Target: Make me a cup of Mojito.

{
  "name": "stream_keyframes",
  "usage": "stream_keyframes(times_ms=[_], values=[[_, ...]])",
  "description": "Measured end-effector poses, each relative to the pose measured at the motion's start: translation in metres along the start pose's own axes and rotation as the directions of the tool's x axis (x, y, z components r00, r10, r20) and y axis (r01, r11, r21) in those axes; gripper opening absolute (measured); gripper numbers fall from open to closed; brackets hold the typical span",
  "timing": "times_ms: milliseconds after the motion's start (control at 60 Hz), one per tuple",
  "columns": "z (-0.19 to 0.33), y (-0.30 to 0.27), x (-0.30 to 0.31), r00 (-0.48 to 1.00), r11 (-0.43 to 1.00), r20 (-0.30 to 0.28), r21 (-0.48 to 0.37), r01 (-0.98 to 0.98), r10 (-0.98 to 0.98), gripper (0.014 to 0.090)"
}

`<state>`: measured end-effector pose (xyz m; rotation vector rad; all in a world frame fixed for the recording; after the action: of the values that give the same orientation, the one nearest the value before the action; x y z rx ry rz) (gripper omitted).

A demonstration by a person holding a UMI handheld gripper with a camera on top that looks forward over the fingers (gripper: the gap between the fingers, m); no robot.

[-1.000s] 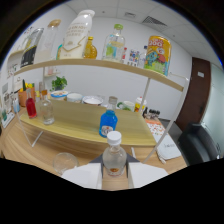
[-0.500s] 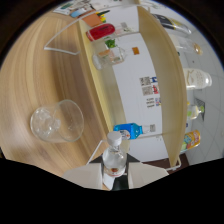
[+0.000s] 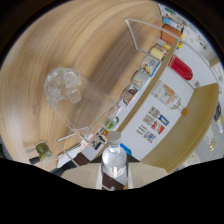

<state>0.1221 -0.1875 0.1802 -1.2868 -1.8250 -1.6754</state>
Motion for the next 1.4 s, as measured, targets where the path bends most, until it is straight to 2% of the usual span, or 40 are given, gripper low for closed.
stream_keyframes(times_ms=[100,267,350,450,517,583,617,683,750,833,933,1067,1133,1400], values=[[-0.002,-0.005,0.003,0.998,0.998,-0.024,0.012,0.064,-0.064,0.0335],[-0.005,-0.007,0.007,1.0,0.999,-0.024,0.044,0.001,0.001,0.0338],[-0.008,-0.007,0.013,0.994,0.992,-0.028,0.081,-0.099,0.101,0.0337],[-0.019,-0.003,0.027,0.94,0.928,0.0,0.164,-0.335,0.34,0.0336],[-0.027,-0.004,0.039,0.825,0.793,0.06,0.243,-0.558,0.562,0.0339],[-0.034,0.002,0.052,0.646,0.593,0.134,0.294,-0.75,0.751,0.0337],[-0.037,0.01,0.057,0.548,0.49,0.151,0.3,-0.818,0.823,0.0337],[-0.042,0.018,0.058,0.329,0.254,0.236,0.299,-0.92,0.915,0.034],[-0.042,0.024,0.048,0.099,0.016,0.325,0.25,-0.968,0.941,0.0339],[-0.034,0.024,0.025,-0.142,-0.218,0.397,0.154,-0.964,0.907,0.0339],[-0.015,0.012,-0.021,-0.342,-0.381,0.426,0.007,-0.924,0.837,0.0338],[0.011,-0.015,-0.084,-0.488,-0.457,0.409,-0.178,-0.871,0.771,0.0338],[0.018,-0.028,-0.108,-0.517,-0.459,0.403,-0.239,-0.856,0.755,0.0336],[0.03,-0.057,-0.143,-0.507,-0.421,0.424,-0.284,-0.861,0.75,0.0337]])
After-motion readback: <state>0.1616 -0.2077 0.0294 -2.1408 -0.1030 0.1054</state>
